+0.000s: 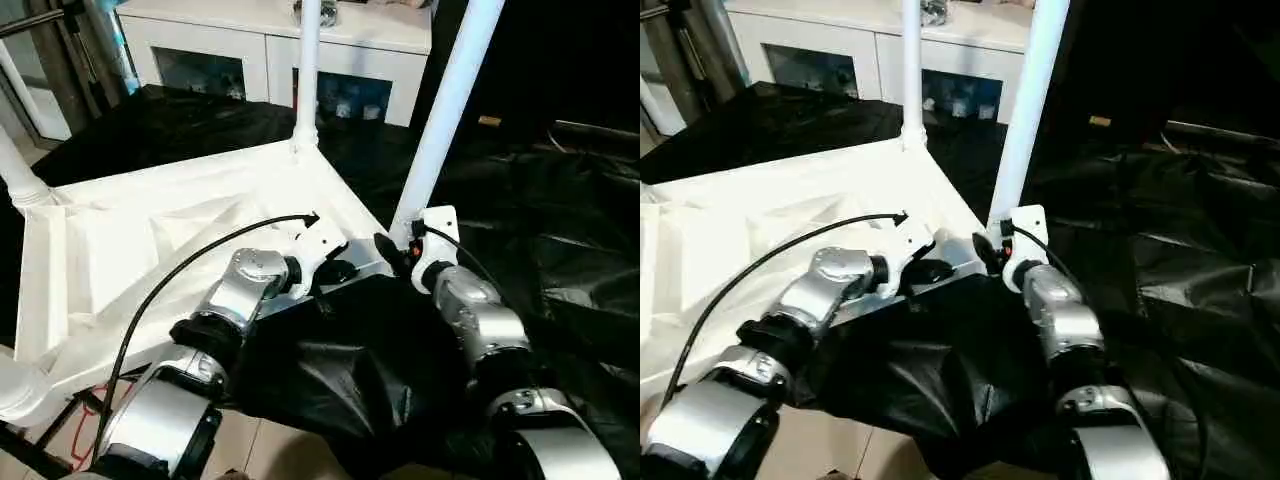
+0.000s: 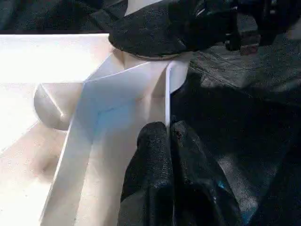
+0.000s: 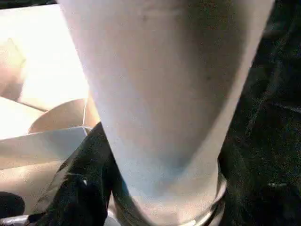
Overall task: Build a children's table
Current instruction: Rotate leg to tighten
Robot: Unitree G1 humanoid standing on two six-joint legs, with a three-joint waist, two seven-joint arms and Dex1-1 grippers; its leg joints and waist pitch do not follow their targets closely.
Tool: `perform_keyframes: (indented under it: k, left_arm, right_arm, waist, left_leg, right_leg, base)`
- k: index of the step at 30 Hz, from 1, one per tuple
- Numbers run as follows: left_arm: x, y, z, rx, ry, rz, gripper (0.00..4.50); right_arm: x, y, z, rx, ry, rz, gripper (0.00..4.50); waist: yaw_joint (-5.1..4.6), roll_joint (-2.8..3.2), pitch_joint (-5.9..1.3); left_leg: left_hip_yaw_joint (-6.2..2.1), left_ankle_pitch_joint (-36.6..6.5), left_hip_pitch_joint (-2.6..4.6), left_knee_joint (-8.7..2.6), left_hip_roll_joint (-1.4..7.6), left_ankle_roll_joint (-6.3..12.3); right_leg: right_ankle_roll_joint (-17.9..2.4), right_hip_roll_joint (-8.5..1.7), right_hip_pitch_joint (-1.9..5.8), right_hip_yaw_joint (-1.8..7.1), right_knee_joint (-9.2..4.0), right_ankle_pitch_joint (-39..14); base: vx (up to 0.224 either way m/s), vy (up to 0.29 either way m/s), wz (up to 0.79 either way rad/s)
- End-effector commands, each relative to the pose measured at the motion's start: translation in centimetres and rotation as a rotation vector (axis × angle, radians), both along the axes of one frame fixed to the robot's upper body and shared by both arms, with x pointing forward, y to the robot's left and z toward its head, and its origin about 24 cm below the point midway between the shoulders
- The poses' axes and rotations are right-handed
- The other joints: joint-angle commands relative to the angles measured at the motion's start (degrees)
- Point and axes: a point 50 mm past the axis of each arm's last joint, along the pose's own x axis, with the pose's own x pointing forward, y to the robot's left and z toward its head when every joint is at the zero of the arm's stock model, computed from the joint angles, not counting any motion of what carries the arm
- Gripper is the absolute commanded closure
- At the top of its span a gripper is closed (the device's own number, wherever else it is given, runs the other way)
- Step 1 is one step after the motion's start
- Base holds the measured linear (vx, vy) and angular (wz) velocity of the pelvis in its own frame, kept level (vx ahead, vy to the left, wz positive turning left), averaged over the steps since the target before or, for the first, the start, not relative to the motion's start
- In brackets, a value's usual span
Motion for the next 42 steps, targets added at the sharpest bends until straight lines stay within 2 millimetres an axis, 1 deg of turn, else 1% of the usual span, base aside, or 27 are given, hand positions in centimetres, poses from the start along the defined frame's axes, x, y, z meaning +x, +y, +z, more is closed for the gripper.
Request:
perform_keyframes:
  k: [1,2,6,8,10,12,14,15,16,17,18,19,20,21,22,23,25,26,27,28,30,32,35,37,38,40,42]
  left_arm:
    - [-0.2,-3.0,1.8,-0.089,-0.062,-0.084,4.50]
    - [-0.2,-3.0,1.8,-0.089,-0.062,-0.084,4.50]
    - [-0.5,-2.2,1.7,-0.082,-0.071,-0.135,4.50]
    - [-0.7,-1.6,1.6,-0.077,-0.070,-0.182,4.50]
    - [-0.9,-1.5,1.6,-0.074,-0.067,-0.201,4.50]
    - [-1.1,-1.1,1.6,-0.077,-0.060,-0.241,4.50]
    - [-1.5,-0.5,1.7,-0.082,-0.047,-0.310,4.50]
    - [-1.7,-0.3,1.8,-0.083,-0.043,-0.335,4.50]
    - [-1.7,-0.3,1.8,-0.083,-0.043,-0.335,4.50]
    - [-1.8,0.1,1.8,-0.078,-0.038,-0.359,4.50]
    - [-1.9,0.7,1.8,-0.064,-0.031,-0.384,4.50]
    - [-1.9,0.8,1.8,-0.060,-0.030,-0.388,4.50]
    - [-1.9,1.1,1.8,-0.053,-0.028,-0.396,4.50]
    - [-1.9,1.1,1.8,-0.053,-0.028,-0.396,4.50]
    - [-1.9,1.1,1.8,-0.053,-0.028,-0.396,4.50]
    - [-1.8,1.5,1.8,-0.040,-0.024,-0.406,4.50]
    - [-1.8,1.5,1.8,-0.040,-0.024,-0.406,4.50]
    - [-1.8,1.9,1.9,-0.032,-0.021,-0.413,4.50]
    - [-1.7,2.3,2.0,-0.022,-0.020,-0.419,4.50]
    - [-1.7,2.6,2.1,-0.016,-0.019,-0.423,4.50]
    - [-1.6,2.8,2.1,-0.014,-0.019,-0.425,4.50]
    - [-1.6,2.9,2.2,-0.013,-0.017,-0.429,4.50]
    - [-1.7,2.8,2.1,-0.018,-0.015,-0.432,4.50]
    - [-1.8,2.7,2.0,-0.023,-0.014,-0.431,4.50]
    - [-1.8,2.6,2.0,-0.023,-0.014,-0.431,4.50]
    - [-1.8,2.5,1.9,-0.031,-0.015,-0.423,4.50]
    - [-1.8,2.5,1.9,-0.034,-0.016,-0.415,4.50]
  right_arm:
    - [-1.2,2.4,-2.1,-0.023,0.086,0.111,1.15]
    - [-1.2,2.4,-2.1,-0.023,0.086,0.111,0.92]
    - [-1.0,1.7,-1.3,-0.040,0.041,0.177,0.68]
    - [-1.0,1.1,-0.9,-0.046,0.026,0.242,0.68]
    - [-1.1,1.0,-0.8,-0.048,0.026,0.270,0.68]
    - [-1.4,0.7,-0.4,-0.045,0.015,0.351,0.68]
    - [-2.1,0.3,0.2,-0.028,-0.007,0.483,0.68]
    - [-2.3,0.2,0.5,-0.018,-0.013,0.528,0.68]
    - [-2.3,0.2,0.5,-0.018,-0.013,0.528,0.68]
    - [-2.7,-0.1,0.7,-0.012,-0.021,0.584,0.68]
    - [-3.4,-0.5,0.9,-0.005,-0.010,0.677,0.68]
    - [-3.6,-0.5,1.0,-0.005,-0.006,0.702,0.68]
    - [-3.9,-0.7,1.0,-0.006,0.002,0.743,0.68]
    - [-3.9,-0.7,1.0,-0.006,0.002,0.743,0.68]
    - [-3.9,-0.7,1.0,-0.006,0.002,0.743,0.68]
    - [-4.5,-1.0,0.9,-0.009,0.030,0.806,0.68]
    - [-4.5,-1.0,0.9,-0.009,0.030,0.806,0.68]
    - [-5.0,-1.2,0.8,-0.010,0.056,0.860,0.68]
    - [-5.4,-1.3,0.8,-0.008,0.076,0.898,0.68]
    - [-5.6,-1.3,0.9,-0.006,0.088,0.924,0.94]
    - [-5.7,-1.3,1.0,-0.001,0.092,0.937,0.94]
    - [-5.8,-1.1,1.1,0.006,0.097,0.952,1.23]
    - [-5.9,-0.9,1.1,0.022,0.103,0.962,1.37]
    - [-6.0,-0.8,1.1,0.031,0.107,0.965,1.61]
    - [-6.1,-0.8,1.1,0.032,0.107,0.965,1.68]
    - [-6.2,-0.7,1.0,0.038,0.113,0.960,1.72]
    - [-6.2,-0.7,0.8,0.041,0.116,0.948,1.78]
  waist:
    - [-0.15,-0.03,-3.49]
    - [-0.18,0.03,-3.47]
    - [-0.10,-0.05,-3.58]
    - [-0.09,-0.09,-3.64]
    - [-0.09,-0.02,-3.65]
    - [-0.03,-0.07,-3.64]
    - [0.08,-0.03,-3.67]
    - [0.25,-0.15,-3.60]
    - [0.23,-0.01,-3.46]
    - [0.34,0.11,-3.42]
    - [0.33,0.06,-3.39]
    - [0.76,0.16,-3.34]
    - [0.76,0.09,-3.22]
    - [1.01,0.19,-3.32]
    - [1.06,0.18,-3.31]
    - [1.19,-0.02,-3.25]
    - [1.51,0.06,-3.32]
    - [1.80,-0.19,-3.33]
    - [1.88,-0.20,-3.35]
    - [1.99,-0.14,-3.41]
    - [2.07,-0.07,-3.42]
    - [2.10,-0.04,-3.37]
    - [2.19,-0.09,-3.33]
    - [2.26,-0.08,-3.36]
    - [2.29,-0.29,-3.40]
    - [2.30,-0.19,-3.43]
    - [2.36,-0.33,-3.45]
  left_leg:
    - [-0.41,-12.37,0.73,-3.45,1.35,1.68]
    - [-0.45,-12.94,0.79,-3.49,1.41,1.62]
    - [-0.49,-12.60,0.70,-3.48,1.43,2.09]
    - [-0.41,-11.55,0.55,-3.37,1.36,2.84]
    - [-0.37,-10.64,0.49,-3.31,1.40,3.30]
    - [-0.35,-10.62,0.50,-3.28,1.45,3.51]
    - [-0.35,-10.45,0.42,-3.24,1.53,4.10]
    - [-0.31,-10.95,0.46,-3.23,1.58,4.46]
    - [-0.26,-11.31,0.50,-3.27,1.67,4.42]
    - [-0.31,-12.19,0.66,-3.39,1.75,4.02]
    - [-0.27,-12.53,0.64,-3.36,1.75,3.83]
    - [-0.26,-13.08,0.75,-3.33,1.81,3.84]
    - [-0.18,-13.22,0.62,-3.36,1.84,3.78]
    - [-0.24,-13.11,0.71,-3.36,1.87,3.62]
    - [-0.27,-13.16,0.72,-3.42,1.92,3.31]
    - [-0.32,-13.46,0.78,-3.44,1.86,2.94]
    - [-0.27,-13.16,0.84,-3.37,1.93,2.91]
    - [-0.27,-12.38,0.78,-3.37,1.86,3.06]
    - [-0.24,-12.10,0.77,-3.35,1.87,3.18]
    - [-0.26,-11.63,0.72,-3.33,1.82,3.38]
    - [-0.25,-11.41,0.70,-3.34,1.88,3.38]
    - [-0.24,-11.95,0.72,-3.32,1.86,3.07]
    - [-0.29,-12.35,0.84,-3.37,1.88,2.56]
    - [-0.30,-12.09,0.77,-3.37,1.87,2.52]
    - [-0.30,-11.68,0.75,-3.34,1.86,2.64]
    - [-0.28,-11.29,0.71,-3.31,1.86,2.75]
    - [-0.28,-10.99,0.72,-3.30,1.85,2.85]
  right_leg:
    - [-11.26,-4.29,2.83,2.60,-4.33,-13.46]
    - [-11.16,-4.37,2.80,2.61,-4.43,-14.19]
    - [-11.23,-4.33,3.01,2.60,-4.26,-12.82]
    - [-11.70,-4.32,3.24,2.63,-4.09,-10.77]
    - [-12.25,-4.35,3.22,2.69,-3.92,-9.37]
    - [-12.65,-4.37,3.37,2.65,-3.89,-8.94]
    - [-12.85,-4.41,3.44,2.70,-3.78,-8.09]
    - [-12.88,-4.29,3.51,2.59,-3.82,-8.74]
    - [-12.98,-4.25,3.25,2.61,-3.86,-9.29]
    - [-12.77,-4.28,3.15,2.50,-4.07,-11.11]
    - [-12.69,-4.30,3.15,2.49,-4.13,-11.93]
    - [-12.25,-4.24,3.18,2.48,-4.23,-13.01]
    - [-12.20,-4.20,3.06,2.52,-4.20,-13.23]
    - [-12.07,-4.31,3.08,2.51,-4.23,-13.51]
    - [-11.97,-4.35,2.95,2.50,-4.23,-14.07]
    - [-11.75,-4.33,2.94,2.44,-4.30,-15.12]
    - [-11.43,-4.43,2.83,2.58,-4.26,-15.13]
    - [-11.25,-4.34,2.96,2.54,-4.22,-14.47]
    - [-11.16,-4.34,2.92,2.58,-4.16,-14.13]
    - [-11.23,-4.31,3.00,2.53,-4.06,-13.45]
    - [-11.43,-4.38,2.91,2.51,-4.00,-13.03]
    - [-11.37,-4.42,2.85,2.49,-4.11,-14.03]
    - [-10.98,-4.47,2.78,2.51,-4.25,-15.37]
    - [-10.84,-4.47,2.83,2.52,-4.20,-15.24]
    - [-10.82,-4.45,2.87,2.52,-4.10,-14.71]
    - [-10.90,-4.47,2.86,2.51,-4.06,-14.15]
    - [-10.97,-4.47,2.88,2.50,-3.98,-13.79]
  base:
    - [0.000,0.000,0.00]
    - [0.000,0.000,0.00]
    - [0.000,0.000,0.00]
    - [0.000,0.000,0.00]
    - [0.000,0.000,0.00]
    - [0.000,0.000,0.00]
    - [0.000,0.000,0.00]
    - [0.000,0.000,0.00]
    - [0.000,0.000,0.00]
    - [0.000,0.000,0.00]
    - [0.000,0.000,0.00]
    - [0.000,0.000,0.00]
    - [0.000,0.000,0.00]
    - [0.000,0.000,0.00]
    - [0.000,0.000,0.00]
    - [0.000,0.000,0.00]
    - [0.000,0.000,0.00]
    - [0.000,0.000,0.00]
    - [0.000,0.000,0.00]
    - [0.000,0.000,0.00]
    - [0.000,0.000,0.00]
    - [0.000,0.000,0.00]
    - [0.000,0.000,0.00]
    - [0.000,0.000,0.00]
    - [0.000,0.000,0.00]
    - [0.000,0.000,0.00]
    - [0.000,0.000,0.00]
